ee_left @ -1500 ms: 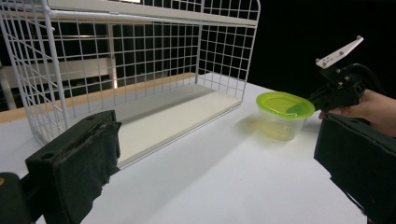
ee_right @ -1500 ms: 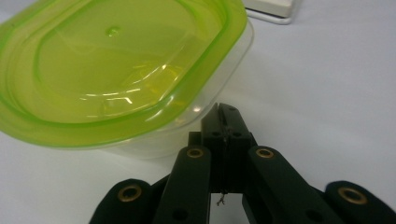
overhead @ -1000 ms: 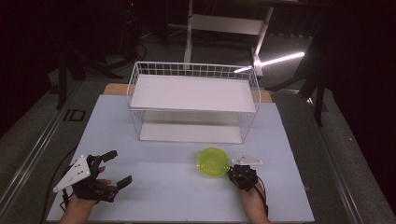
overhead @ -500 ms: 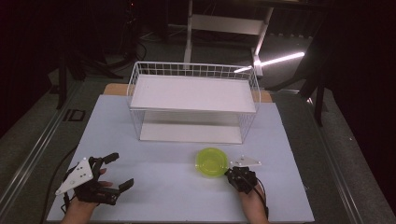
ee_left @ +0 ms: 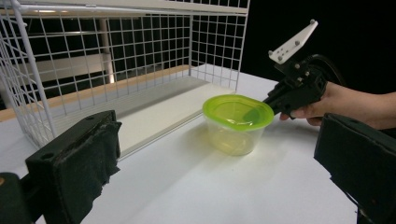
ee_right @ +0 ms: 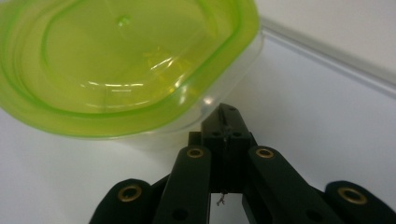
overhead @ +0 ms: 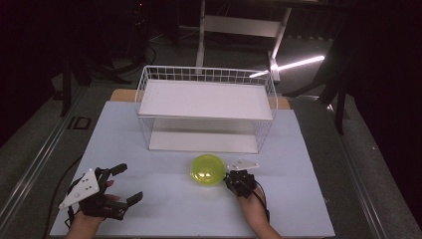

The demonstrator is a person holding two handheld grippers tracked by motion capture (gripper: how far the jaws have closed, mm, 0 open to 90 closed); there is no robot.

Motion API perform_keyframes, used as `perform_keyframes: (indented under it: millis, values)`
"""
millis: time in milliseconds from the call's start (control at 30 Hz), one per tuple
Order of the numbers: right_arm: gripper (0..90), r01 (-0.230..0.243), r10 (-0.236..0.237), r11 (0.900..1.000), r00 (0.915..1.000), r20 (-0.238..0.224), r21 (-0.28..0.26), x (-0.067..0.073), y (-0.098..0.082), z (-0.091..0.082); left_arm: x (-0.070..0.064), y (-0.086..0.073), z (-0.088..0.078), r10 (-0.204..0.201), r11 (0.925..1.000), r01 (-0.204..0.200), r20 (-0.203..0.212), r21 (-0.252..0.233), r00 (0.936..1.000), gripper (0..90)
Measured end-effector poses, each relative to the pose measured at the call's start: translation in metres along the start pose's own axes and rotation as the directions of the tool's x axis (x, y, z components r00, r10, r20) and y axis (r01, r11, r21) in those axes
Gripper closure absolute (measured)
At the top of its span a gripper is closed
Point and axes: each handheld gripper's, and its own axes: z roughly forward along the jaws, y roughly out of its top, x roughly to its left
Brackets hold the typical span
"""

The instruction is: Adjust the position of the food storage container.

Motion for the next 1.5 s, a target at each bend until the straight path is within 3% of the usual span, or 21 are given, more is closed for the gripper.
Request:
perform_keyframes:
  millis: [233, 333, 467, 700, 767, 1033, 1233, 1400, 1500]
  values:
    - [90.0, 0.008, -0.008, 1.0, 1.0, -0.005, -0.006, 0.003, 0.007, 0.005, 0.0, 0.0, 0.0, 0.0, 1.0, 0.0, 0.002, 0.0, 1.0, 1.1]
    - [90.0, -0.03, 0.03, 0.999, 0.9996, -0.001, -0.024, -0.003, 0.004, -0.004, 0.0, -0.001, 0.001, -0.004, 1.0, 0.004, 0.003, 0.002, 1.0, 1.1]
    - [90.0, -0.027, 0.027, 1.0, 0.9995, 0.016, -0.007, -0.004, -0.002, -0.006, 0.0, -0.001, 0.002, 0.0, 1.0, 0.0, 0.005, 0.007, 1.0, 1.1]
    - [90.0, -0.033, 0.033, 0.999, 0.9994, -0.012, 0.001, 0.0, -0.002, -0.001, -0.001, -0.001, 0.003, 0.0, 0.9999, 0.0, 0.007, 0.011, 1.0, 1.1]
    - [90.0, -0.013, 0.014, 1.0, 0.9988, -0.046, 0.006, 0.009, 0.001, 0.003, -0.001, -0.001, 0.002, 0.001, 1.0, -0.001, 0.006, 0.008, 1.0, 1.1]
    - [90.0, 0.005, -0.003, 1.0, 0.9983, -0.057, 0.022, 0.017, 0.008, 0.016, -0.001, -0.001, 0.002, 0.001, 1.0, -0.001, 0.008, 0.009, 1.0, 1.1]
    - [90.0, 0.02, -0.02, 1.0, 0.9978, -0.063, 0.002, 0.024, 0.015, 0.024, 0.0, -0.001, 0.002, 0.001, 0.9999, -0.001, 0.008, 0.011, 1.0, 1.1]
    - [90.0, 0.045, -0.046, 0.999, 0.9977, -0.049, -0.007, 0.023, 0.015, 0.02, 0.0, -0.001, 0.002, 0.001, 0.9999, -0.001, 0.011, 0.012, 0.9999, 1.1]
    - [88.6, 0.073, -0.073, 0.997, 0.9968, -0.031, -0.02, 0.019, 0.013, 0.009, -0.001, -0.002, 0.004, -0.001, 0.9998, 0.001, 0.017, 0.02, 0.9999, 1.1]
